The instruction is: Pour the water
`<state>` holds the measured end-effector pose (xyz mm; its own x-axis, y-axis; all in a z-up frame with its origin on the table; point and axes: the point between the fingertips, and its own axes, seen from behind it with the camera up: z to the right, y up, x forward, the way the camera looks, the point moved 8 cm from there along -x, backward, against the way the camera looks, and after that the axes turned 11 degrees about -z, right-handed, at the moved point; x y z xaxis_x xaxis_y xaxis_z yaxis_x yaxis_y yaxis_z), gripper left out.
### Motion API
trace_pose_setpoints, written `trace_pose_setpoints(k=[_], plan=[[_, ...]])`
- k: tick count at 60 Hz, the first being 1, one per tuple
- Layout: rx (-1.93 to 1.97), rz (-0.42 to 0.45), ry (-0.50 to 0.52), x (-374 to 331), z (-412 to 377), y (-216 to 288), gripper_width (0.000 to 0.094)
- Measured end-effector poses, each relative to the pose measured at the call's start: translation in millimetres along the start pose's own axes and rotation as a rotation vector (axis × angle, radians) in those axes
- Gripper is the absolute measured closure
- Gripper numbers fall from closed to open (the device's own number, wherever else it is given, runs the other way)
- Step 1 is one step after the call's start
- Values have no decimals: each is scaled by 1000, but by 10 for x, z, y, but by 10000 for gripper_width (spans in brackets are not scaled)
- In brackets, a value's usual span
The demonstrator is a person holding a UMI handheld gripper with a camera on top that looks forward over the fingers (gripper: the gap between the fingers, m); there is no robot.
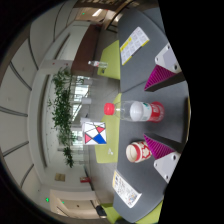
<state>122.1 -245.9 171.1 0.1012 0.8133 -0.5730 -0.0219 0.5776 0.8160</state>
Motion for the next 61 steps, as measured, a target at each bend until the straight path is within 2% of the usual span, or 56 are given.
trace_pose_setpoints(k=[17, 27, 42, 61], plan=[[30, -39, -23, -1938, -215, -521, 85], [28, -8, -37, -2927, -234, -814, 81], [8, 9, -60, -3653, -187, -1136, 81], [-3, 15, -55, -3920, -180, -1331, 81]])
